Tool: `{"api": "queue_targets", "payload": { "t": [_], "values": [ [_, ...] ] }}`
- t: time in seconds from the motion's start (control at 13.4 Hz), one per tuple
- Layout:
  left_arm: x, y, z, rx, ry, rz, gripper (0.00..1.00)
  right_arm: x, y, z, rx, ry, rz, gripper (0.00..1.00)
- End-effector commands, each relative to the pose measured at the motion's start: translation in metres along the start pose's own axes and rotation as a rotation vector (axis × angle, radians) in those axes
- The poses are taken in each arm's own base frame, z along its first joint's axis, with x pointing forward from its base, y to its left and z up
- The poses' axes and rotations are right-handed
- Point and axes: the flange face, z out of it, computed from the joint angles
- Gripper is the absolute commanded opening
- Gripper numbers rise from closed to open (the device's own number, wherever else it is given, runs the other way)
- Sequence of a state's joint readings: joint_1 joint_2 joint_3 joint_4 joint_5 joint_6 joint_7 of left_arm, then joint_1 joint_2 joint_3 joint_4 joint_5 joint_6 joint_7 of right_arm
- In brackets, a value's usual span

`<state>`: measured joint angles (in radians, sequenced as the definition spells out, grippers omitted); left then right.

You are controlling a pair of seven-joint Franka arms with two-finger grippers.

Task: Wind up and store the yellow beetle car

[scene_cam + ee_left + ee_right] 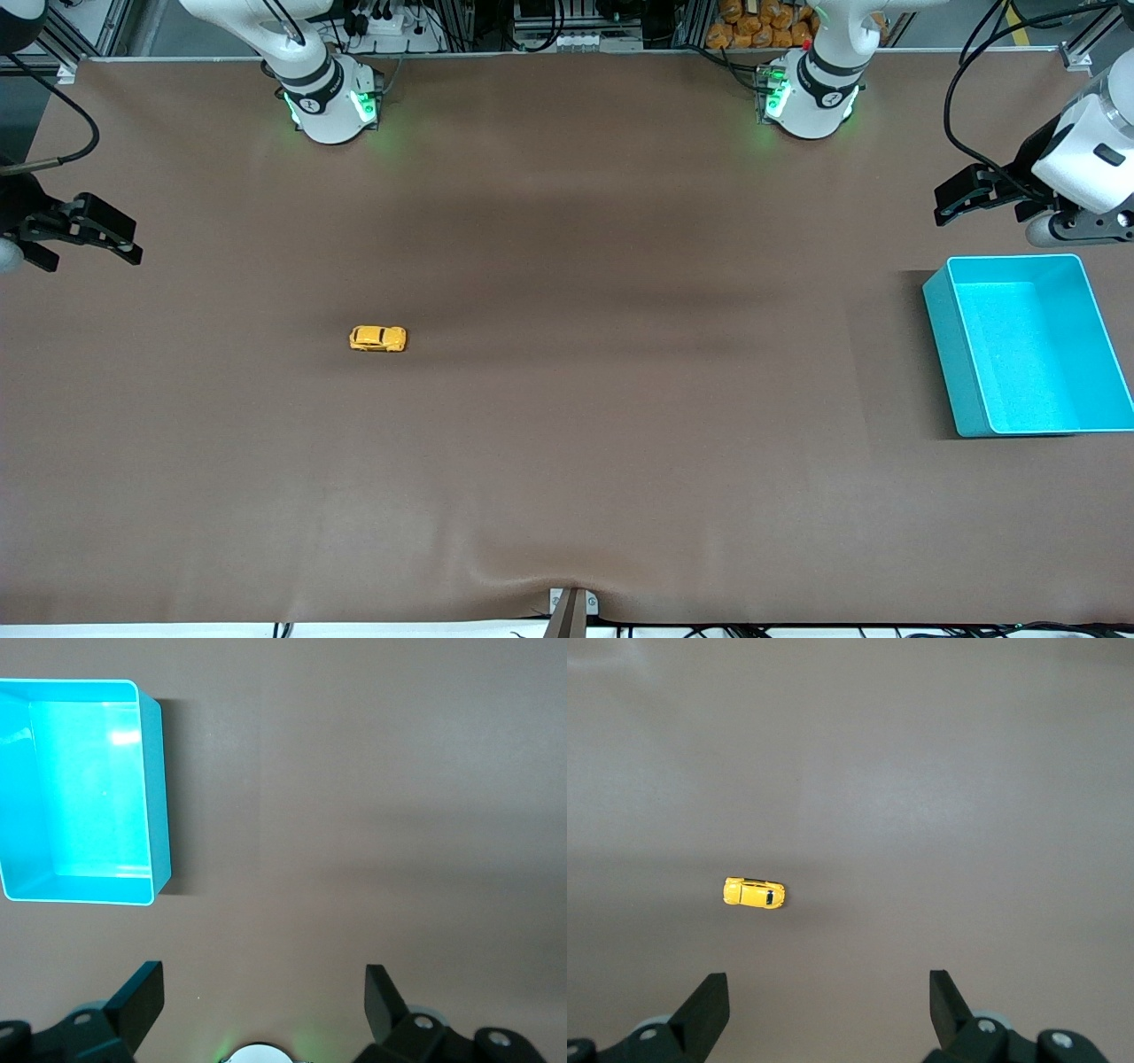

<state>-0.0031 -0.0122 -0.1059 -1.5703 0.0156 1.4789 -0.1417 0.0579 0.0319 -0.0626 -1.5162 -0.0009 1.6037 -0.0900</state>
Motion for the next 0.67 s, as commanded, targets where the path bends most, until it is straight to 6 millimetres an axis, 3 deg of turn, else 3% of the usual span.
{"api": "queue_targets", "payload": {
  "t": [0.0,0.6],
  "values": [
    [-0.0023,-0.0003,-0.0034,-0.007,-0.006,-0.016,1.00,-0.0025,-0.0021,-0.0006,0.018,-0.002,0.015,1.00],
    [-0.0020,-0.0036,-0.0033,-0.007,-0.008,-0.022,1.00,-0.0045,-0.0047,0.0033,0.019,-0.022,0.011,1.00]
  ]
}}
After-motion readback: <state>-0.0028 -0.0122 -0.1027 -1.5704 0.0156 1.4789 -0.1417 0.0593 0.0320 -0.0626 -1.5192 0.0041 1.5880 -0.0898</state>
